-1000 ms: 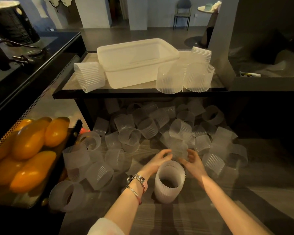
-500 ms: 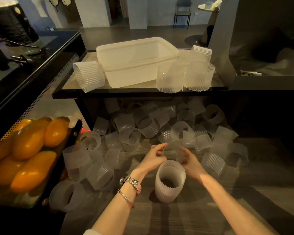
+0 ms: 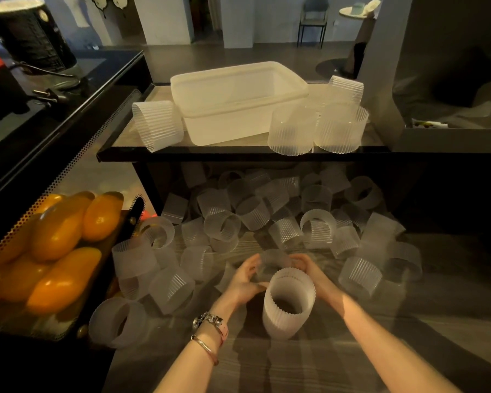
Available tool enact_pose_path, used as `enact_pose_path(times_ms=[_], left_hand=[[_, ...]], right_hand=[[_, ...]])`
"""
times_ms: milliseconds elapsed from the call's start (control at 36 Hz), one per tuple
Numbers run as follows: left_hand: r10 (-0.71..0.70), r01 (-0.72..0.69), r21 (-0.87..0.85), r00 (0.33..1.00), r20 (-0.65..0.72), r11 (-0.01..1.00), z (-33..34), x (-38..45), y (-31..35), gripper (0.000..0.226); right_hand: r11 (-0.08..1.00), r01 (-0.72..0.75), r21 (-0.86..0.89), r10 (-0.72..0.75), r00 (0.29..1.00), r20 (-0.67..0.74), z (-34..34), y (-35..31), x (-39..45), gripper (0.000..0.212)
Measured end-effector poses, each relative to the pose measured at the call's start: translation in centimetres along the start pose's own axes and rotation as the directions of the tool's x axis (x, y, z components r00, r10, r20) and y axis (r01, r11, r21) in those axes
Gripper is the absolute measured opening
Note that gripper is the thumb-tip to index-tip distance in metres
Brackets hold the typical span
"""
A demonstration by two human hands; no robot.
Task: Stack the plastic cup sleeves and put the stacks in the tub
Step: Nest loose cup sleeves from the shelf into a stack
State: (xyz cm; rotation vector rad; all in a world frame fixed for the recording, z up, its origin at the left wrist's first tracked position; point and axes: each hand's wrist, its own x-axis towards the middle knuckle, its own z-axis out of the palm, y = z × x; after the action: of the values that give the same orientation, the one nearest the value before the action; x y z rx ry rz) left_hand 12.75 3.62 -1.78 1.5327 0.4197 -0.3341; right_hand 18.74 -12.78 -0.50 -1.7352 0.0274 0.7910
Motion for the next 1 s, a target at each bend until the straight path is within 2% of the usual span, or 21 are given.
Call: enact_pose_path(times_ms=[56, 139, 278, 444, 611, 750, 806, 917, 944, 1000], left_hand=[[0.04, -0.044, -0.055, 0.997, -0.064, 0.998, 0.1, 0.1, 0.5, 0.088], [0.125, -0.138, -0.134, 0.987, -0.101, 0.981, 0.3, 0.0, 1.4, 0.075], [0.213, -0.21, 0.04, 0.971, -0.108, 0.977, 0.2, -0.3, 2.4, 0.058], [0.158, -0.136, 0.162, 0.978, -0.135, 0.977, 0.2, -0.1, 2.0, 0.051], [0.114, -0.037, 0.515, 0.986, -0.119, 0.857, -0.1, 0.2, 0.5, 0.048], [-0.037, 0.027, 0.398, 0.999, 0.018, 0.917, 0.2, 0.4, -0.8, 0.042], [-0.039, 0.028, 0.348, 0.999, 0.025, 0.937, 0.2, 0.4, -1.2, 0.046], [0.015, -0.002, 0.368, 0.999, -0.032, 0.93, -0.3, 0.7, -1.9, 0.082], [0.029, -0.012, 0.376, 0.999, -0.04, 0.927, -0.5, 0.7, -2.0, 0.087], [0.053, -0.038, 0.348, 0.998, -0.032, 0.937, -0.6, 0.8, -2.5, 0.089]], right_hand=[[0.999, 0.038, 0.002, -0.038, 0.996, -0.079, 0.0, -0.3, 0.0, 0.043], [0.993, 0.116, 0.018, -0.112, 0.981, -0.157, 0.0, -1.2, -0.1, 0.027], [0.981, 0.192, -0.013, -0.192, 0.974, -0.123, -0.3, -1.9, -0.4, 0.026], [0.975, 0.167, -0.149, -0.184, 0.978, -0.103, -0.3, -2.0, -0.7, 0.037], [0.928, 0.162, -0.336, -0.169, 0.986, 0.007, -0.2, -0.8, -0.7, 0.042], [0.918, 0.054, -0.394, -0.066, 0.998, -0.017, -0.1, 0.5, 0.0, 0.044], [0.895, 0.009, -0.447, -0.035, 0.998, -0.05, 0.0, 0.9, -0.1, 0.045], [0.886, 0.046, -0.461, -0.107, 0.989, -0.107, 0.0, 1.0, -0.5, 0.032], [0.909, 0.081, -0.409, -0.119, 0.991, -0.068, -0.1, 0.9, -0.6, 0.036], [0.953, 0.134, -0.272, -0.124, 0.991, 0.051, 0.0, 0.7, -0.8, 0.059]])
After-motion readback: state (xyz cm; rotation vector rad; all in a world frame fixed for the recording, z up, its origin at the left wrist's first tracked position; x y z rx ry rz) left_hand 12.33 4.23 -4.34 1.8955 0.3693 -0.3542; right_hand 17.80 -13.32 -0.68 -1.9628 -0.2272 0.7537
